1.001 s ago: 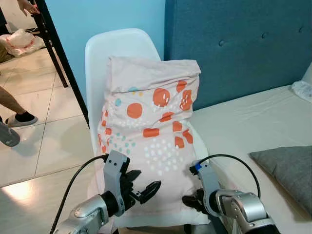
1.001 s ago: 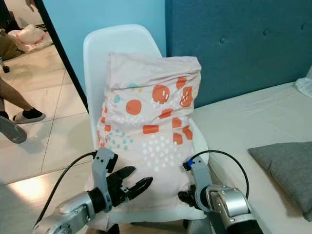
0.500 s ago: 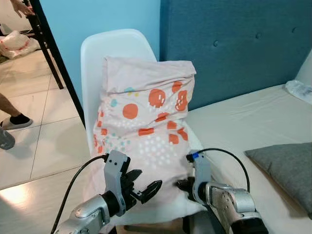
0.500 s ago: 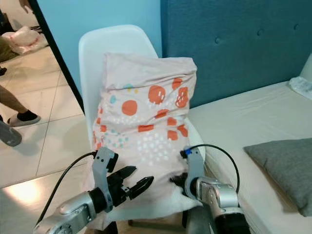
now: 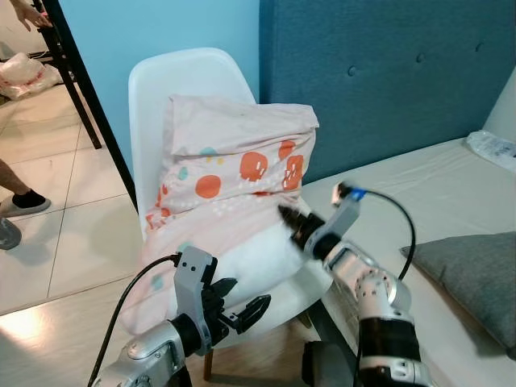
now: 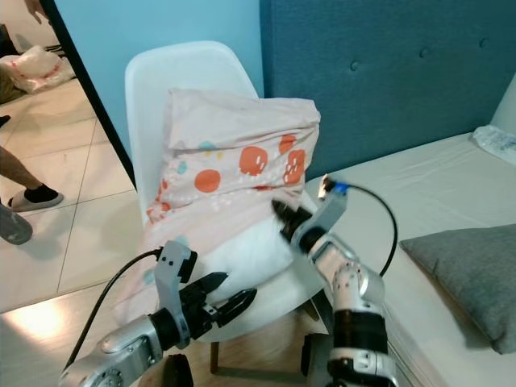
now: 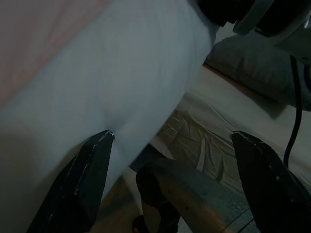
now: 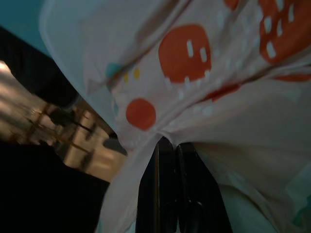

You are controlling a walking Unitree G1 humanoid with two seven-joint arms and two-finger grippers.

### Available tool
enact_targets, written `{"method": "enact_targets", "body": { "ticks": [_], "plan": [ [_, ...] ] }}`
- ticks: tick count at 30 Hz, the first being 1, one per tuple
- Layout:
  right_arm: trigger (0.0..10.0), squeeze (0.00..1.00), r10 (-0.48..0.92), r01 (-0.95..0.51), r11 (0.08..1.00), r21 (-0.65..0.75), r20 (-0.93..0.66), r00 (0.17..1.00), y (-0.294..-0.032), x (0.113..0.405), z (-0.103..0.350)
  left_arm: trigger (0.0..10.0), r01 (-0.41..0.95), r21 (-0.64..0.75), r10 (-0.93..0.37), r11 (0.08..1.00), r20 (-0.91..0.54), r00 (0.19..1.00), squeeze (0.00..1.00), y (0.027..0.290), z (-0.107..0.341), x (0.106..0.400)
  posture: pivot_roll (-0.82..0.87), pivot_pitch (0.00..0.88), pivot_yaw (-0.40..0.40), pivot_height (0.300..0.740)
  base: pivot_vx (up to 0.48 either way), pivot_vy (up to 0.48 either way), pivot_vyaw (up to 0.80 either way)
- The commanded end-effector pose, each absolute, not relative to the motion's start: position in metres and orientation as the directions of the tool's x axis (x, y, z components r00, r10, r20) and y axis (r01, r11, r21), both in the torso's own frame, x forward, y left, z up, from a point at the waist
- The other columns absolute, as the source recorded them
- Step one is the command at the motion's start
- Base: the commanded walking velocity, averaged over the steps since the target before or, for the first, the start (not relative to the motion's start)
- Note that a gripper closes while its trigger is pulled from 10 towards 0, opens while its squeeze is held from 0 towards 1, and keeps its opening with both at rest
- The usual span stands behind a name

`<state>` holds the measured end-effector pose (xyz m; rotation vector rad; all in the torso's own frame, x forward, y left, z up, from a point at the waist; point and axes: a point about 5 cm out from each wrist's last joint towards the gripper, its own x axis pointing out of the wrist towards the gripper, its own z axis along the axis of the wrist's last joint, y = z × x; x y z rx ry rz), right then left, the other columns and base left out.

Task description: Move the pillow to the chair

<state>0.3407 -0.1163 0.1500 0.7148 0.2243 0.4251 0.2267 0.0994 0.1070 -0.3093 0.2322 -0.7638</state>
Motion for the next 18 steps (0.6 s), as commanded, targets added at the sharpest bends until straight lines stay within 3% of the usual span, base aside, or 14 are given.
{"method": "enact_targets", "body": {
  "ticks": [1,7,13,15,17,18],
  "plan": [
    [0.0,0.0,0.489,-0.342,0.675,0.654,-0.05,0.871,-0.102,0.342,0.152,10.0,0.633,-0.364,-0.702,0.683,-0.089,0.706,0.0,0.1,0.109,0.227,0.01,0.051,0.015,0.564,0.0,0.0,0.0],
    [0.0,0.0,0.559,-0.398,0.711,0.58,-0.121,0.821,-0.071,0.336,0.14,10.0,0.655,-0.382,-0.72,0.652,-0.041,0.692,0.0,0.099,0.117,0.225,0.02,0.056,0.01,0.564,0.0,0.0,0.0],
    [0.0,0.0,0.449,-0.283,0.819,0.5,-0.248,0.859,-0.088,0.337,0.118,10.0,0.753,-0.425,-0.799,0.503,0.104,0.593,0.0,0.097,0.145,0.216,0.03,0.063,0.011,0.564,0.0,0.0,0.0],
    [0.0,0.0,0.37,-0.196,0.853,0.484,-0.294,0.881,-0.105,0.339,0.11,10.0,0.829,-0.36,-0.863,0.427,0.112,0.493,0.0,0.098,0.154,0.207,0.02,0.064,0.014,0.564,0.0,0.0,0.0],
    [0.0,0.0,0.37,-0.196,0.853,0.484,-0.294,0.881,-0.105,0.339,0.11,10.0,0.829,-0.36,-0.863,0.427,0.112,0.493,0.0,0.098,0.154,0.207,0.02,0.064,0.014,0.564,0.0,0.0,0.0],
    [0.0,0.0,0.346,-0.17,0.856,0.487,-0.296,0.89,-0.112,0.341,0.109,10.0,0.855,-0.328,-0.887,0.402,0.091,0.452,0.0,0.099,0.155,0.204,0.02,0.064,0.015,0.564,0.0,0.0,0.0]
  ]
}}
